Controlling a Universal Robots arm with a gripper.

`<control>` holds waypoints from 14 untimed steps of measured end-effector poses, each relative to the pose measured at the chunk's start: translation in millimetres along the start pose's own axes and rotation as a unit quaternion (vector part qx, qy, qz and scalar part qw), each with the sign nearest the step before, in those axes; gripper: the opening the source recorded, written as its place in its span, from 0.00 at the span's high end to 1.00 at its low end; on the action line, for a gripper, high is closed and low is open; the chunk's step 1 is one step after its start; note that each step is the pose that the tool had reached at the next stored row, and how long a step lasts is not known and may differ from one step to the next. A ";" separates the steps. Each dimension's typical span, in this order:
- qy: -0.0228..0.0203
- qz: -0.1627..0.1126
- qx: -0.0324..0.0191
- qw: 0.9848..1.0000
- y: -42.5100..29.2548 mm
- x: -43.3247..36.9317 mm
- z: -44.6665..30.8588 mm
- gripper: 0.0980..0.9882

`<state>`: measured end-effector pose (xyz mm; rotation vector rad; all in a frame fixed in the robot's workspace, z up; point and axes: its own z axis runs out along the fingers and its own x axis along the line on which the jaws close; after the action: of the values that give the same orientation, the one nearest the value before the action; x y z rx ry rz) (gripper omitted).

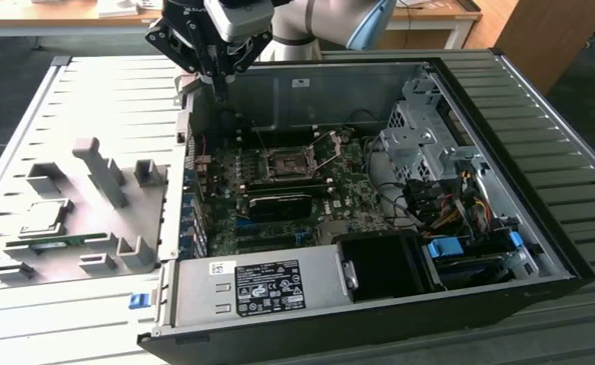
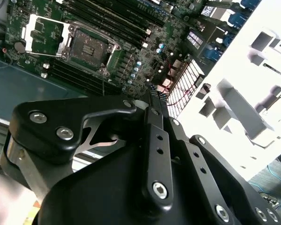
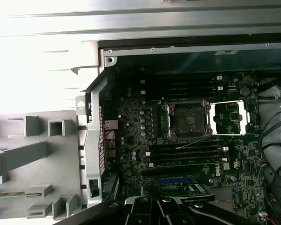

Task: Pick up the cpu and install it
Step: 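Reach for the cpu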

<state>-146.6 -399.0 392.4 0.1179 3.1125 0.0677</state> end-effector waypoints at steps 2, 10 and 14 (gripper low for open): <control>0.000 0.000 0.000 1.000 -0.1 1.5 0.1 0.99; 0.000 0.000 0.000 1.000 -0.6 8.3 0.3 0.99; 0.000 0.000 0.000 1.000 -0.9 11.7 0.5 0.99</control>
<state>-158.3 -398.9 391.6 0.1180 3.1125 0.0677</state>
